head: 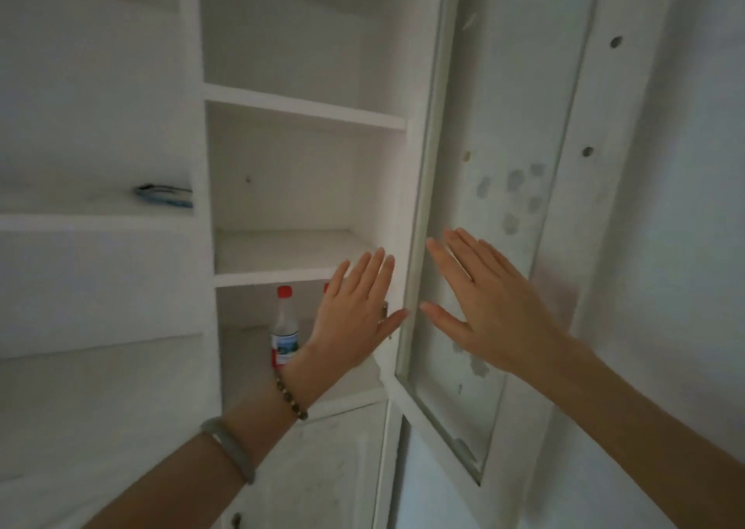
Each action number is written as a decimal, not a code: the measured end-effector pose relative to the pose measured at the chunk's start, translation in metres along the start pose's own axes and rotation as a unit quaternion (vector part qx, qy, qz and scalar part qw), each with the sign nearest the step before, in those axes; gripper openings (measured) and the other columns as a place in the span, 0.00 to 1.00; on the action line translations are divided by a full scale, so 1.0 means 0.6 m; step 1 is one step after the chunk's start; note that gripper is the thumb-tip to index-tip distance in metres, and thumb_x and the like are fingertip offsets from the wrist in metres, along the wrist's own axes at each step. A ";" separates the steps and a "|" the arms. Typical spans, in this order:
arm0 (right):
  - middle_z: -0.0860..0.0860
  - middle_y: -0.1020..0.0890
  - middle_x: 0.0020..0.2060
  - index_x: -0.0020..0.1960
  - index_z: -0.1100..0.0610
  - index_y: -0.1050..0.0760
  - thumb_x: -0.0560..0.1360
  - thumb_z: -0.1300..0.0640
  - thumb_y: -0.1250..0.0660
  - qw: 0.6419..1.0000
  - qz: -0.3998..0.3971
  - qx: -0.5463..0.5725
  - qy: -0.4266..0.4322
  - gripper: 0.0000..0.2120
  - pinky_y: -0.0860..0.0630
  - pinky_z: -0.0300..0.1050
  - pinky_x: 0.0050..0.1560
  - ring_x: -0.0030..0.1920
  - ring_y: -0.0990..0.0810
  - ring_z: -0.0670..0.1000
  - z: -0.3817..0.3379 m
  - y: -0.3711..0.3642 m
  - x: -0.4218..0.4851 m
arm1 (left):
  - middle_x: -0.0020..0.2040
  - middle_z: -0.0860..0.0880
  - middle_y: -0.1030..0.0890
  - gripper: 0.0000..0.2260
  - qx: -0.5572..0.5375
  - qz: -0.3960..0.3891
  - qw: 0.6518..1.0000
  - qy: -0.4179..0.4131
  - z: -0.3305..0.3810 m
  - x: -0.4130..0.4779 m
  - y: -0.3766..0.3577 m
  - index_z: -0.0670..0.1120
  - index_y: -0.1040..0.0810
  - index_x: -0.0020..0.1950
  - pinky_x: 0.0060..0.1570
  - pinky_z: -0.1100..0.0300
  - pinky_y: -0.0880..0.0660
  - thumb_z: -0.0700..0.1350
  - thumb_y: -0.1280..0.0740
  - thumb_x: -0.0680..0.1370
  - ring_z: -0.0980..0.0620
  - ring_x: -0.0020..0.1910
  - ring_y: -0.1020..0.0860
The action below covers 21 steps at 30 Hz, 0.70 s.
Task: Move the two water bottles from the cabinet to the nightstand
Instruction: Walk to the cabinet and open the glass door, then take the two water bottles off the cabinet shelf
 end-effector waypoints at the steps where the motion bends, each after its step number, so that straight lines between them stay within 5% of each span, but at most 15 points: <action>1: 0.63 0.30 0.67 0.70 0.62 0.37 0.75 0.41 0.49 0.999 -0.005 0.035 -0.007 0.32 0.33 0.56 0.66 0.68 0.31 0.60 -0.018 -0.016 0.000 | 0.71 0.40 0.34 0.32 0.009 -0.011 1.000 0.012 -0.014 -0.016 -0.001 0.40 0.39 0.71 0.67 0.44 0.38 0.62 0.52 0.77 0.43 0.69 0.34; 10: 0.55 0.45 0.75 0.75 0.57 0.48 0.77 0.46 0.40 0.952 -0.088 0.282 -0.085 0.32 0.45 0.46 0.71 0.75 0.48 0.53 -0.123 -0.177 -0.010 | 0.73 0.41 0.38 0.34 0.046 -0.090 0.987 0.129 -0.113 -0.154 -0.017 0.41 0.44 0.73 0.68 0.47 0.40 0.64 0.56 0.76 0.43 0.71 0.38; 14: 0.57 0.42 0.74 0.74 0.58 0.46 0.77 0.46 0.40 0.936 -0.104 0.321 -0.103 0.31 0.42 0.45 0.69 0.73 0.44 0.54 -0.147 -0.228 0.001 | 0.75 0.43 0.44 0.35 0.050 -0.125 0.977 0.164 -0.144 -0.194 -0.058 0.43 0.50 0.74 0.71 0.49 0.43 0.65 0.55 0.76 0.45 0.73 0.44; 21: 0.58 0.37 0.70 0.72 0.60 0.43 0.77 0.51 0.37 0.908 -0.135 0.371 -0.140 0.28 0.35 0.46 0.62 0.68 0.37 0.56 -0.160 -0.325 0.046 | 0.73 0.42 0.40 0.34 0.007 -0.143 0.966 0.213 -0.208 -0.194 -0.172 0.42 0.47 0.73 0.70 0.49 0.41 0.63 0.47 0.76 0.45 0.72 0.41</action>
Point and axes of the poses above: each hand's wrist, its own x-axis towards the middle knuckle, its own y-axis out of the back of the hand, z = x × y, the point moved 4 cm from there along x, towards the middle knuckle
